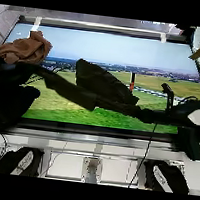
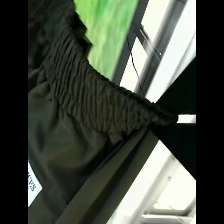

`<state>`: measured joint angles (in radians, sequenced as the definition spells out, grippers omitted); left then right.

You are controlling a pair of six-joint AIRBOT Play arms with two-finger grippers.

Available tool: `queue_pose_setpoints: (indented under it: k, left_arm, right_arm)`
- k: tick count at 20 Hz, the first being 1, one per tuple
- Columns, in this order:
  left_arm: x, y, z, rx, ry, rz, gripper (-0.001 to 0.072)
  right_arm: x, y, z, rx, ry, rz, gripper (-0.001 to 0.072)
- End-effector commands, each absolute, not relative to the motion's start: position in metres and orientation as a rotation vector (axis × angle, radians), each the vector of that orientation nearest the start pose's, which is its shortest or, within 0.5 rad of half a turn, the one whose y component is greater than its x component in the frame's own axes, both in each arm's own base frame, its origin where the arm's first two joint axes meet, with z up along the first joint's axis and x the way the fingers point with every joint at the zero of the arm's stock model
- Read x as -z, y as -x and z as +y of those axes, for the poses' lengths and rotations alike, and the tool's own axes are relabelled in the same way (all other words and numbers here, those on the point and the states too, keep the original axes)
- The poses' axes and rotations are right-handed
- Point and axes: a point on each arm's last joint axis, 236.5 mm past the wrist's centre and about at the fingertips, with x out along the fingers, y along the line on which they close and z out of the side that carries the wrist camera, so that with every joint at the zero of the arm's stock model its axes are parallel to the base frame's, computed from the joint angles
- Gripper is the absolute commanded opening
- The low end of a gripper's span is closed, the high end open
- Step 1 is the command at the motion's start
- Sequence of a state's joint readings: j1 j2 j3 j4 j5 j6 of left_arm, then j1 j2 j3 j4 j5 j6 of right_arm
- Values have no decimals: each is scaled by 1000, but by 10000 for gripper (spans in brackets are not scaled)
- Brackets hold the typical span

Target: Fold the clothes and pants, and hang the long-sleeved shirts on hangers.

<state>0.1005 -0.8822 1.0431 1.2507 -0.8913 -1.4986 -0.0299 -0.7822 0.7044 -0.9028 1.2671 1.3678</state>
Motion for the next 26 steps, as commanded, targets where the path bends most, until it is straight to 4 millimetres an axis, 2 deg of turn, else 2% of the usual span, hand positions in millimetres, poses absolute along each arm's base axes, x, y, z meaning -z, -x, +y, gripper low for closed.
queue_pose_setpoints:
  k: [1, 3, 6, 9, 10, 11, 12, 13, 14, 15, 16, 18, 21, 24, 26]
  left_arm:
    - [-145, -470, -54, 118, 136, 591, 9]
    - [-137, -515, -65, 91, 89, 564, 9]
    - [-111, -567, -82, 87, 67, 584, 9]
    - [-74, -599, -93, 90, 70, 627, 9]
    - [-64, -604, -94, 90, 71, 637, 9]
    - [-57, -608, -95, 86, 84, 636, 9]
    - [-53, -611, -96, 79, 111, 632, 11]
    - [-55, -613, -97, 75, 135, 620, 39]
    - [-60, -615, -99, 81, 140, 600, 237]
    - [-67, -615, -99, 84, 141, 587, 530]
    - [-78, -614, -101, 89, 144, 570, 665]
    - [-107, -609, -103, 98, 149, 524, 665]
    - [-163, -596, -103, 113, 158, 436, 665]
    - [-214, -576, -109, 135, 163, 367, 665]
    - [-234, -562, -115, 152, 162, 349, 664]
  right_arm:
    - [-16, -281, 123, -427, -466, 1210, 13]
    - [-2, -308, 114, -361, -485, 1163, 13]
    - [4, -351, 99, -262, -538, 1040, 13]
    - [6, -383, 89, -170, -644, 943, 16]
    - [7, -391, 85, -148, -664, 920, 120]
    - [8, -396, 82, -130, -676, 901, 342]
    - [8, -401, 78, -115, -677, 883, 459]
    - [6, -404, 74, -104, -674, 865, 456]
    - [4, -408, 70, -92, -671, 843, 456]
    - [3, -410, 68, -85, -667, 831, 453]
    - [3, -409, 66, -82, -665, 834, 453]
    - [10, -399, 70, -106, -649, 892, 453]
    - [22, -365, 75, -179, -574, 1073, 464]
    - [21, -360, 68, -183, -589, 1112, 496]
    - [36, -355, 69, -183, -648, 1175, 497]
